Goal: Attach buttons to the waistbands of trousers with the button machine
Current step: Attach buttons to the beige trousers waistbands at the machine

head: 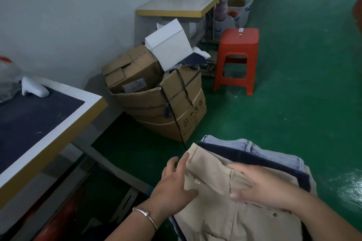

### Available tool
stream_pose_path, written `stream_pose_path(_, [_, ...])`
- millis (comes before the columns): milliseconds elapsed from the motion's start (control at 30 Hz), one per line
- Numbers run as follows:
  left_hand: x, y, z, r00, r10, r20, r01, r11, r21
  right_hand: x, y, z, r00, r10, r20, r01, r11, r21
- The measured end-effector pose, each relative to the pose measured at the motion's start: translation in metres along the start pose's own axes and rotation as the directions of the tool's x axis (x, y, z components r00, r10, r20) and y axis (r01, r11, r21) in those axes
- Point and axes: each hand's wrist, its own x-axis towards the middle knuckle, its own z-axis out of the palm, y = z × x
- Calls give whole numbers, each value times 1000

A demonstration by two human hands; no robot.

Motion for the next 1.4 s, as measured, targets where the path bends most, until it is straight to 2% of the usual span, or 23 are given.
stream_pose_path(33, [2, 5, -4, 1000, 10, -13, -9, 1000, 13, 5, 1, 0, 997, 4, -72, -9, 998, -67])
stream_pose_path(100, [8, 14, -13, 999, 32, -13, -32, 998, 50, 10, 0, -4, 963, 52, -266, -127, 953, -274])
stream_pose_path(167, [15, 21, -17, 998, 63, 1, -62, 993, 103, 17, 13, -4, 940, 96, -326, -231, 884, -406])
stream_pose_path(233, [23, 27, -18, 996, 83, 15, -84, 984, 154, 22, 24, -2, 935, 207, -288, -311, 868, -388])
stream_pose_path(300, [29, 31, -15, 996, 83, 29, -86, 982, 169, 22, 30, 2, 923, 317, -219, -370, 887, -276])
stream_pose_path(400, [34, 31, -8, 995, 84, 49, -90, 983, 162, 19, 32, 5, 890, 377, -256, -419, 897, -137])
stream_pose_path(467, [35, 29, -7, 994, 96, 56, -104, 981, 161, 18, 31, 1, 907, 325, -269, -350, 936, -48])
stream_pose_path(533, [32, 29, -10, 989, 138, 50, -145, 973, 178, 16, 18, -6, 970, 189, -154, -163, 973, 162])
stream_pose_path(600, [29, 32, -17, 974, 222, 36, -225, 954, 201, 10, -5, -16, 1000, -12, -22, 17, 966, 258])
stream_pose_path(667, [23, 38, -29, 946, 321, 47, -323, 921, 219, 3, -31, -29, 982, -170, 83, 141, 950, 279])
stream_pose_path(767, [9, 46, -54, 896, 431, 107, -444, 869, 218, -6, -66, -53, 926, -326, 190, 250, 907, 338])
stream_pose_path(833, [-6, 43, -76, 888, 448, 106, -460, 864, 205, -9, -84, -70, 905, -376, 200, 296, 893, 339])
stream_pose_path(933, [-43, 28, -111, 891, 454, -10, -443, 874, 198, -11, -112, -89, 880, -451, 152, 382, 860, 339])
stream_pose_path(1067, [-122, -2, -149, 937, 303, -175, -296, 953, 68, 0, -164, -92, 807, -588, 60, 527, 762, 377])
stream_pose_path(1167, [-191, -24, -177, 912, 232, -339, -215, 973, 90, 13, -214, -85, 726, -687, 4, 636, 674, 375])
stream_pose_path(1267, [-266, -49, -197, 847, 97, -522, -94, 995, 33, 23, -270, -78, 645, -762, 51, 733, 637, 237])
stream_pose_path(1333, [-316, -67, -203, 834, -11, -552, 7, 1000, -11, 33, -307, -71, 610, -782, 131, 783, 620, 56])
stream_pose_path(1400, [-362, -85, -202, 825, -125, -551, 111, 992, -59, 43, -341, -58, 588, -784, 201, 802, 597, -20])
